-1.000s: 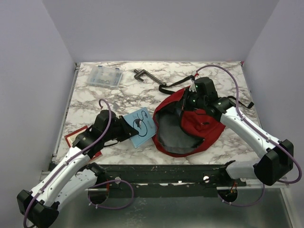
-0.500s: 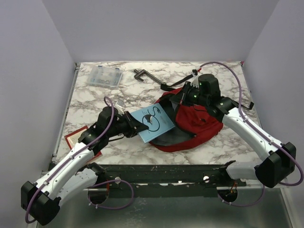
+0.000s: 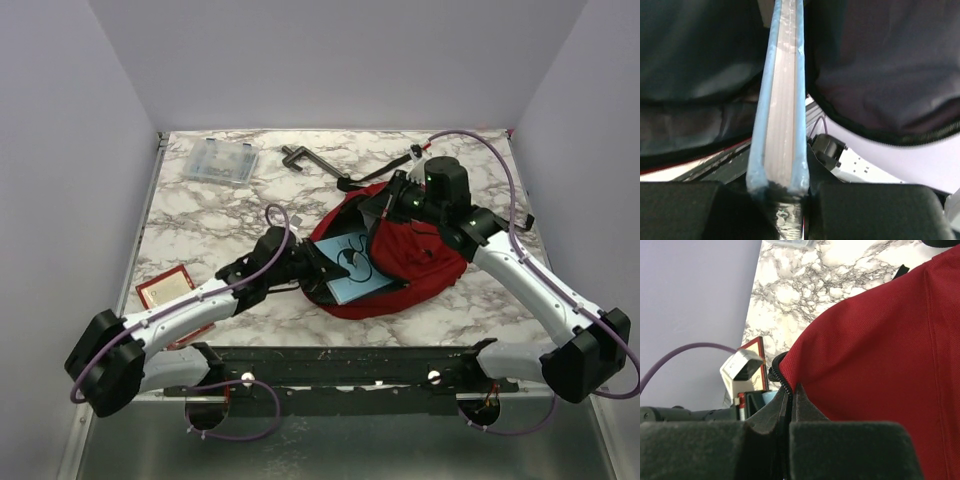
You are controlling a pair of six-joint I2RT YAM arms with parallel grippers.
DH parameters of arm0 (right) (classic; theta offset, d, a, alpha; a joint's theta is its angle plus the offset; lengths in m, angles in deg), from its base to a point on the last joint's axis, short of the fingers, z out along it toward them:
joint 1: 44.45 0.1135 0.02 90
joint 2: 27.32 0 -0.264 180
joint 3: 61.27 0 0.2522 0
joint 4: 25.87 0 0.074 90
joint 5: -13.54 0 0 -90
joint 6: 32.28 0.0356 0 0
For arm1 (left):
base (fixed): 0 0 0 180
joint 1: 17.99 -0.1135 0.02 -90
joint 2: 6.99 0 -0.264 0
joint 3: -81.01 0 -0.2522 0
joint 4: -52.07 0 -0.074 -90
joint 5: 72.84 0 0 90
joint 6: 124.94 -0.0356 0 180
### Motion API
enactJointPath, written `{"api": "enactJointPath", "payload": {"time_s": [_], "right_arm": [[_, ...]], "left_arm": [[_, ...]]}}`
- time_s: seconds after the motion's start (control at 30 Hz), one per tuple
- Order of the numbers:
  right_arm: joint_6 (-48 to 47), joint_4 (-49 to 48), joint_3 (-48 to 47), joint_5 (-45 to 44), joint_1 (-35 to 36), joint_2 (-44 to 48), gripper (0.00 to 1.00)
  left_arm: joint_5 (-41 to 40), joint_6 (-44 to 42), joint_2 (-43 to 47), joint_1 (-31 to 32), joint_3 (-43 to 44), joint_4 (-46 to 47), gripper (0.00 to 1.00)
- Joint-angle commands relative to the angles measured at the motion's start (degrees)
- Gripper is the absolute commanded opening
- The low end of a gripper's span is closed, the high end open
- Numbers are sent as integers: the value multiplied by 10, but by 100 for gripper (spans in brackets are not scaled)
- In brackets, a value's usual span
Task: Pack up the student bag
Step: Place the book in the student bag.
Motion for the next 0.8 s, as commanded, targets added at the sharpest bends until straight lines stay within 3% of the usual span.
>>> {"api": "enactJointPath", "payload": {"time_s": [0.0, 0.17, 0.33, 0.5, 0.57, 0.7, 0.77], "right_arm": [[12, -34, 7, 26, 1, 46, 1], [17, -33, 17, 33, 1, 63, 1], [21, -31, 25, 32, 1, 78, 1], [6, -5, 23, 2, 0, 96, 1], [-2, 6, 24, -10, 1, 98, 1], [-19, 22, 24, -26, 0, 106, 1], [-24, 24, 26, -34, 1, 109, 1]], "left_arm": [[-35, 35, -71, 20, 62, 162, 0], [-45, 92, -188, 37, 116, 191, 0], [-160, 109, -292, 58, 175, 196, 0], [-178, 146, -385, 67, 237, 166, 1], [-181, 136, -404, 69, 269, 112, 11], [-170, 123, -402, 69, 270, 69, 44], [-153, 119, -394, 69, 256, 58, 53]]}}
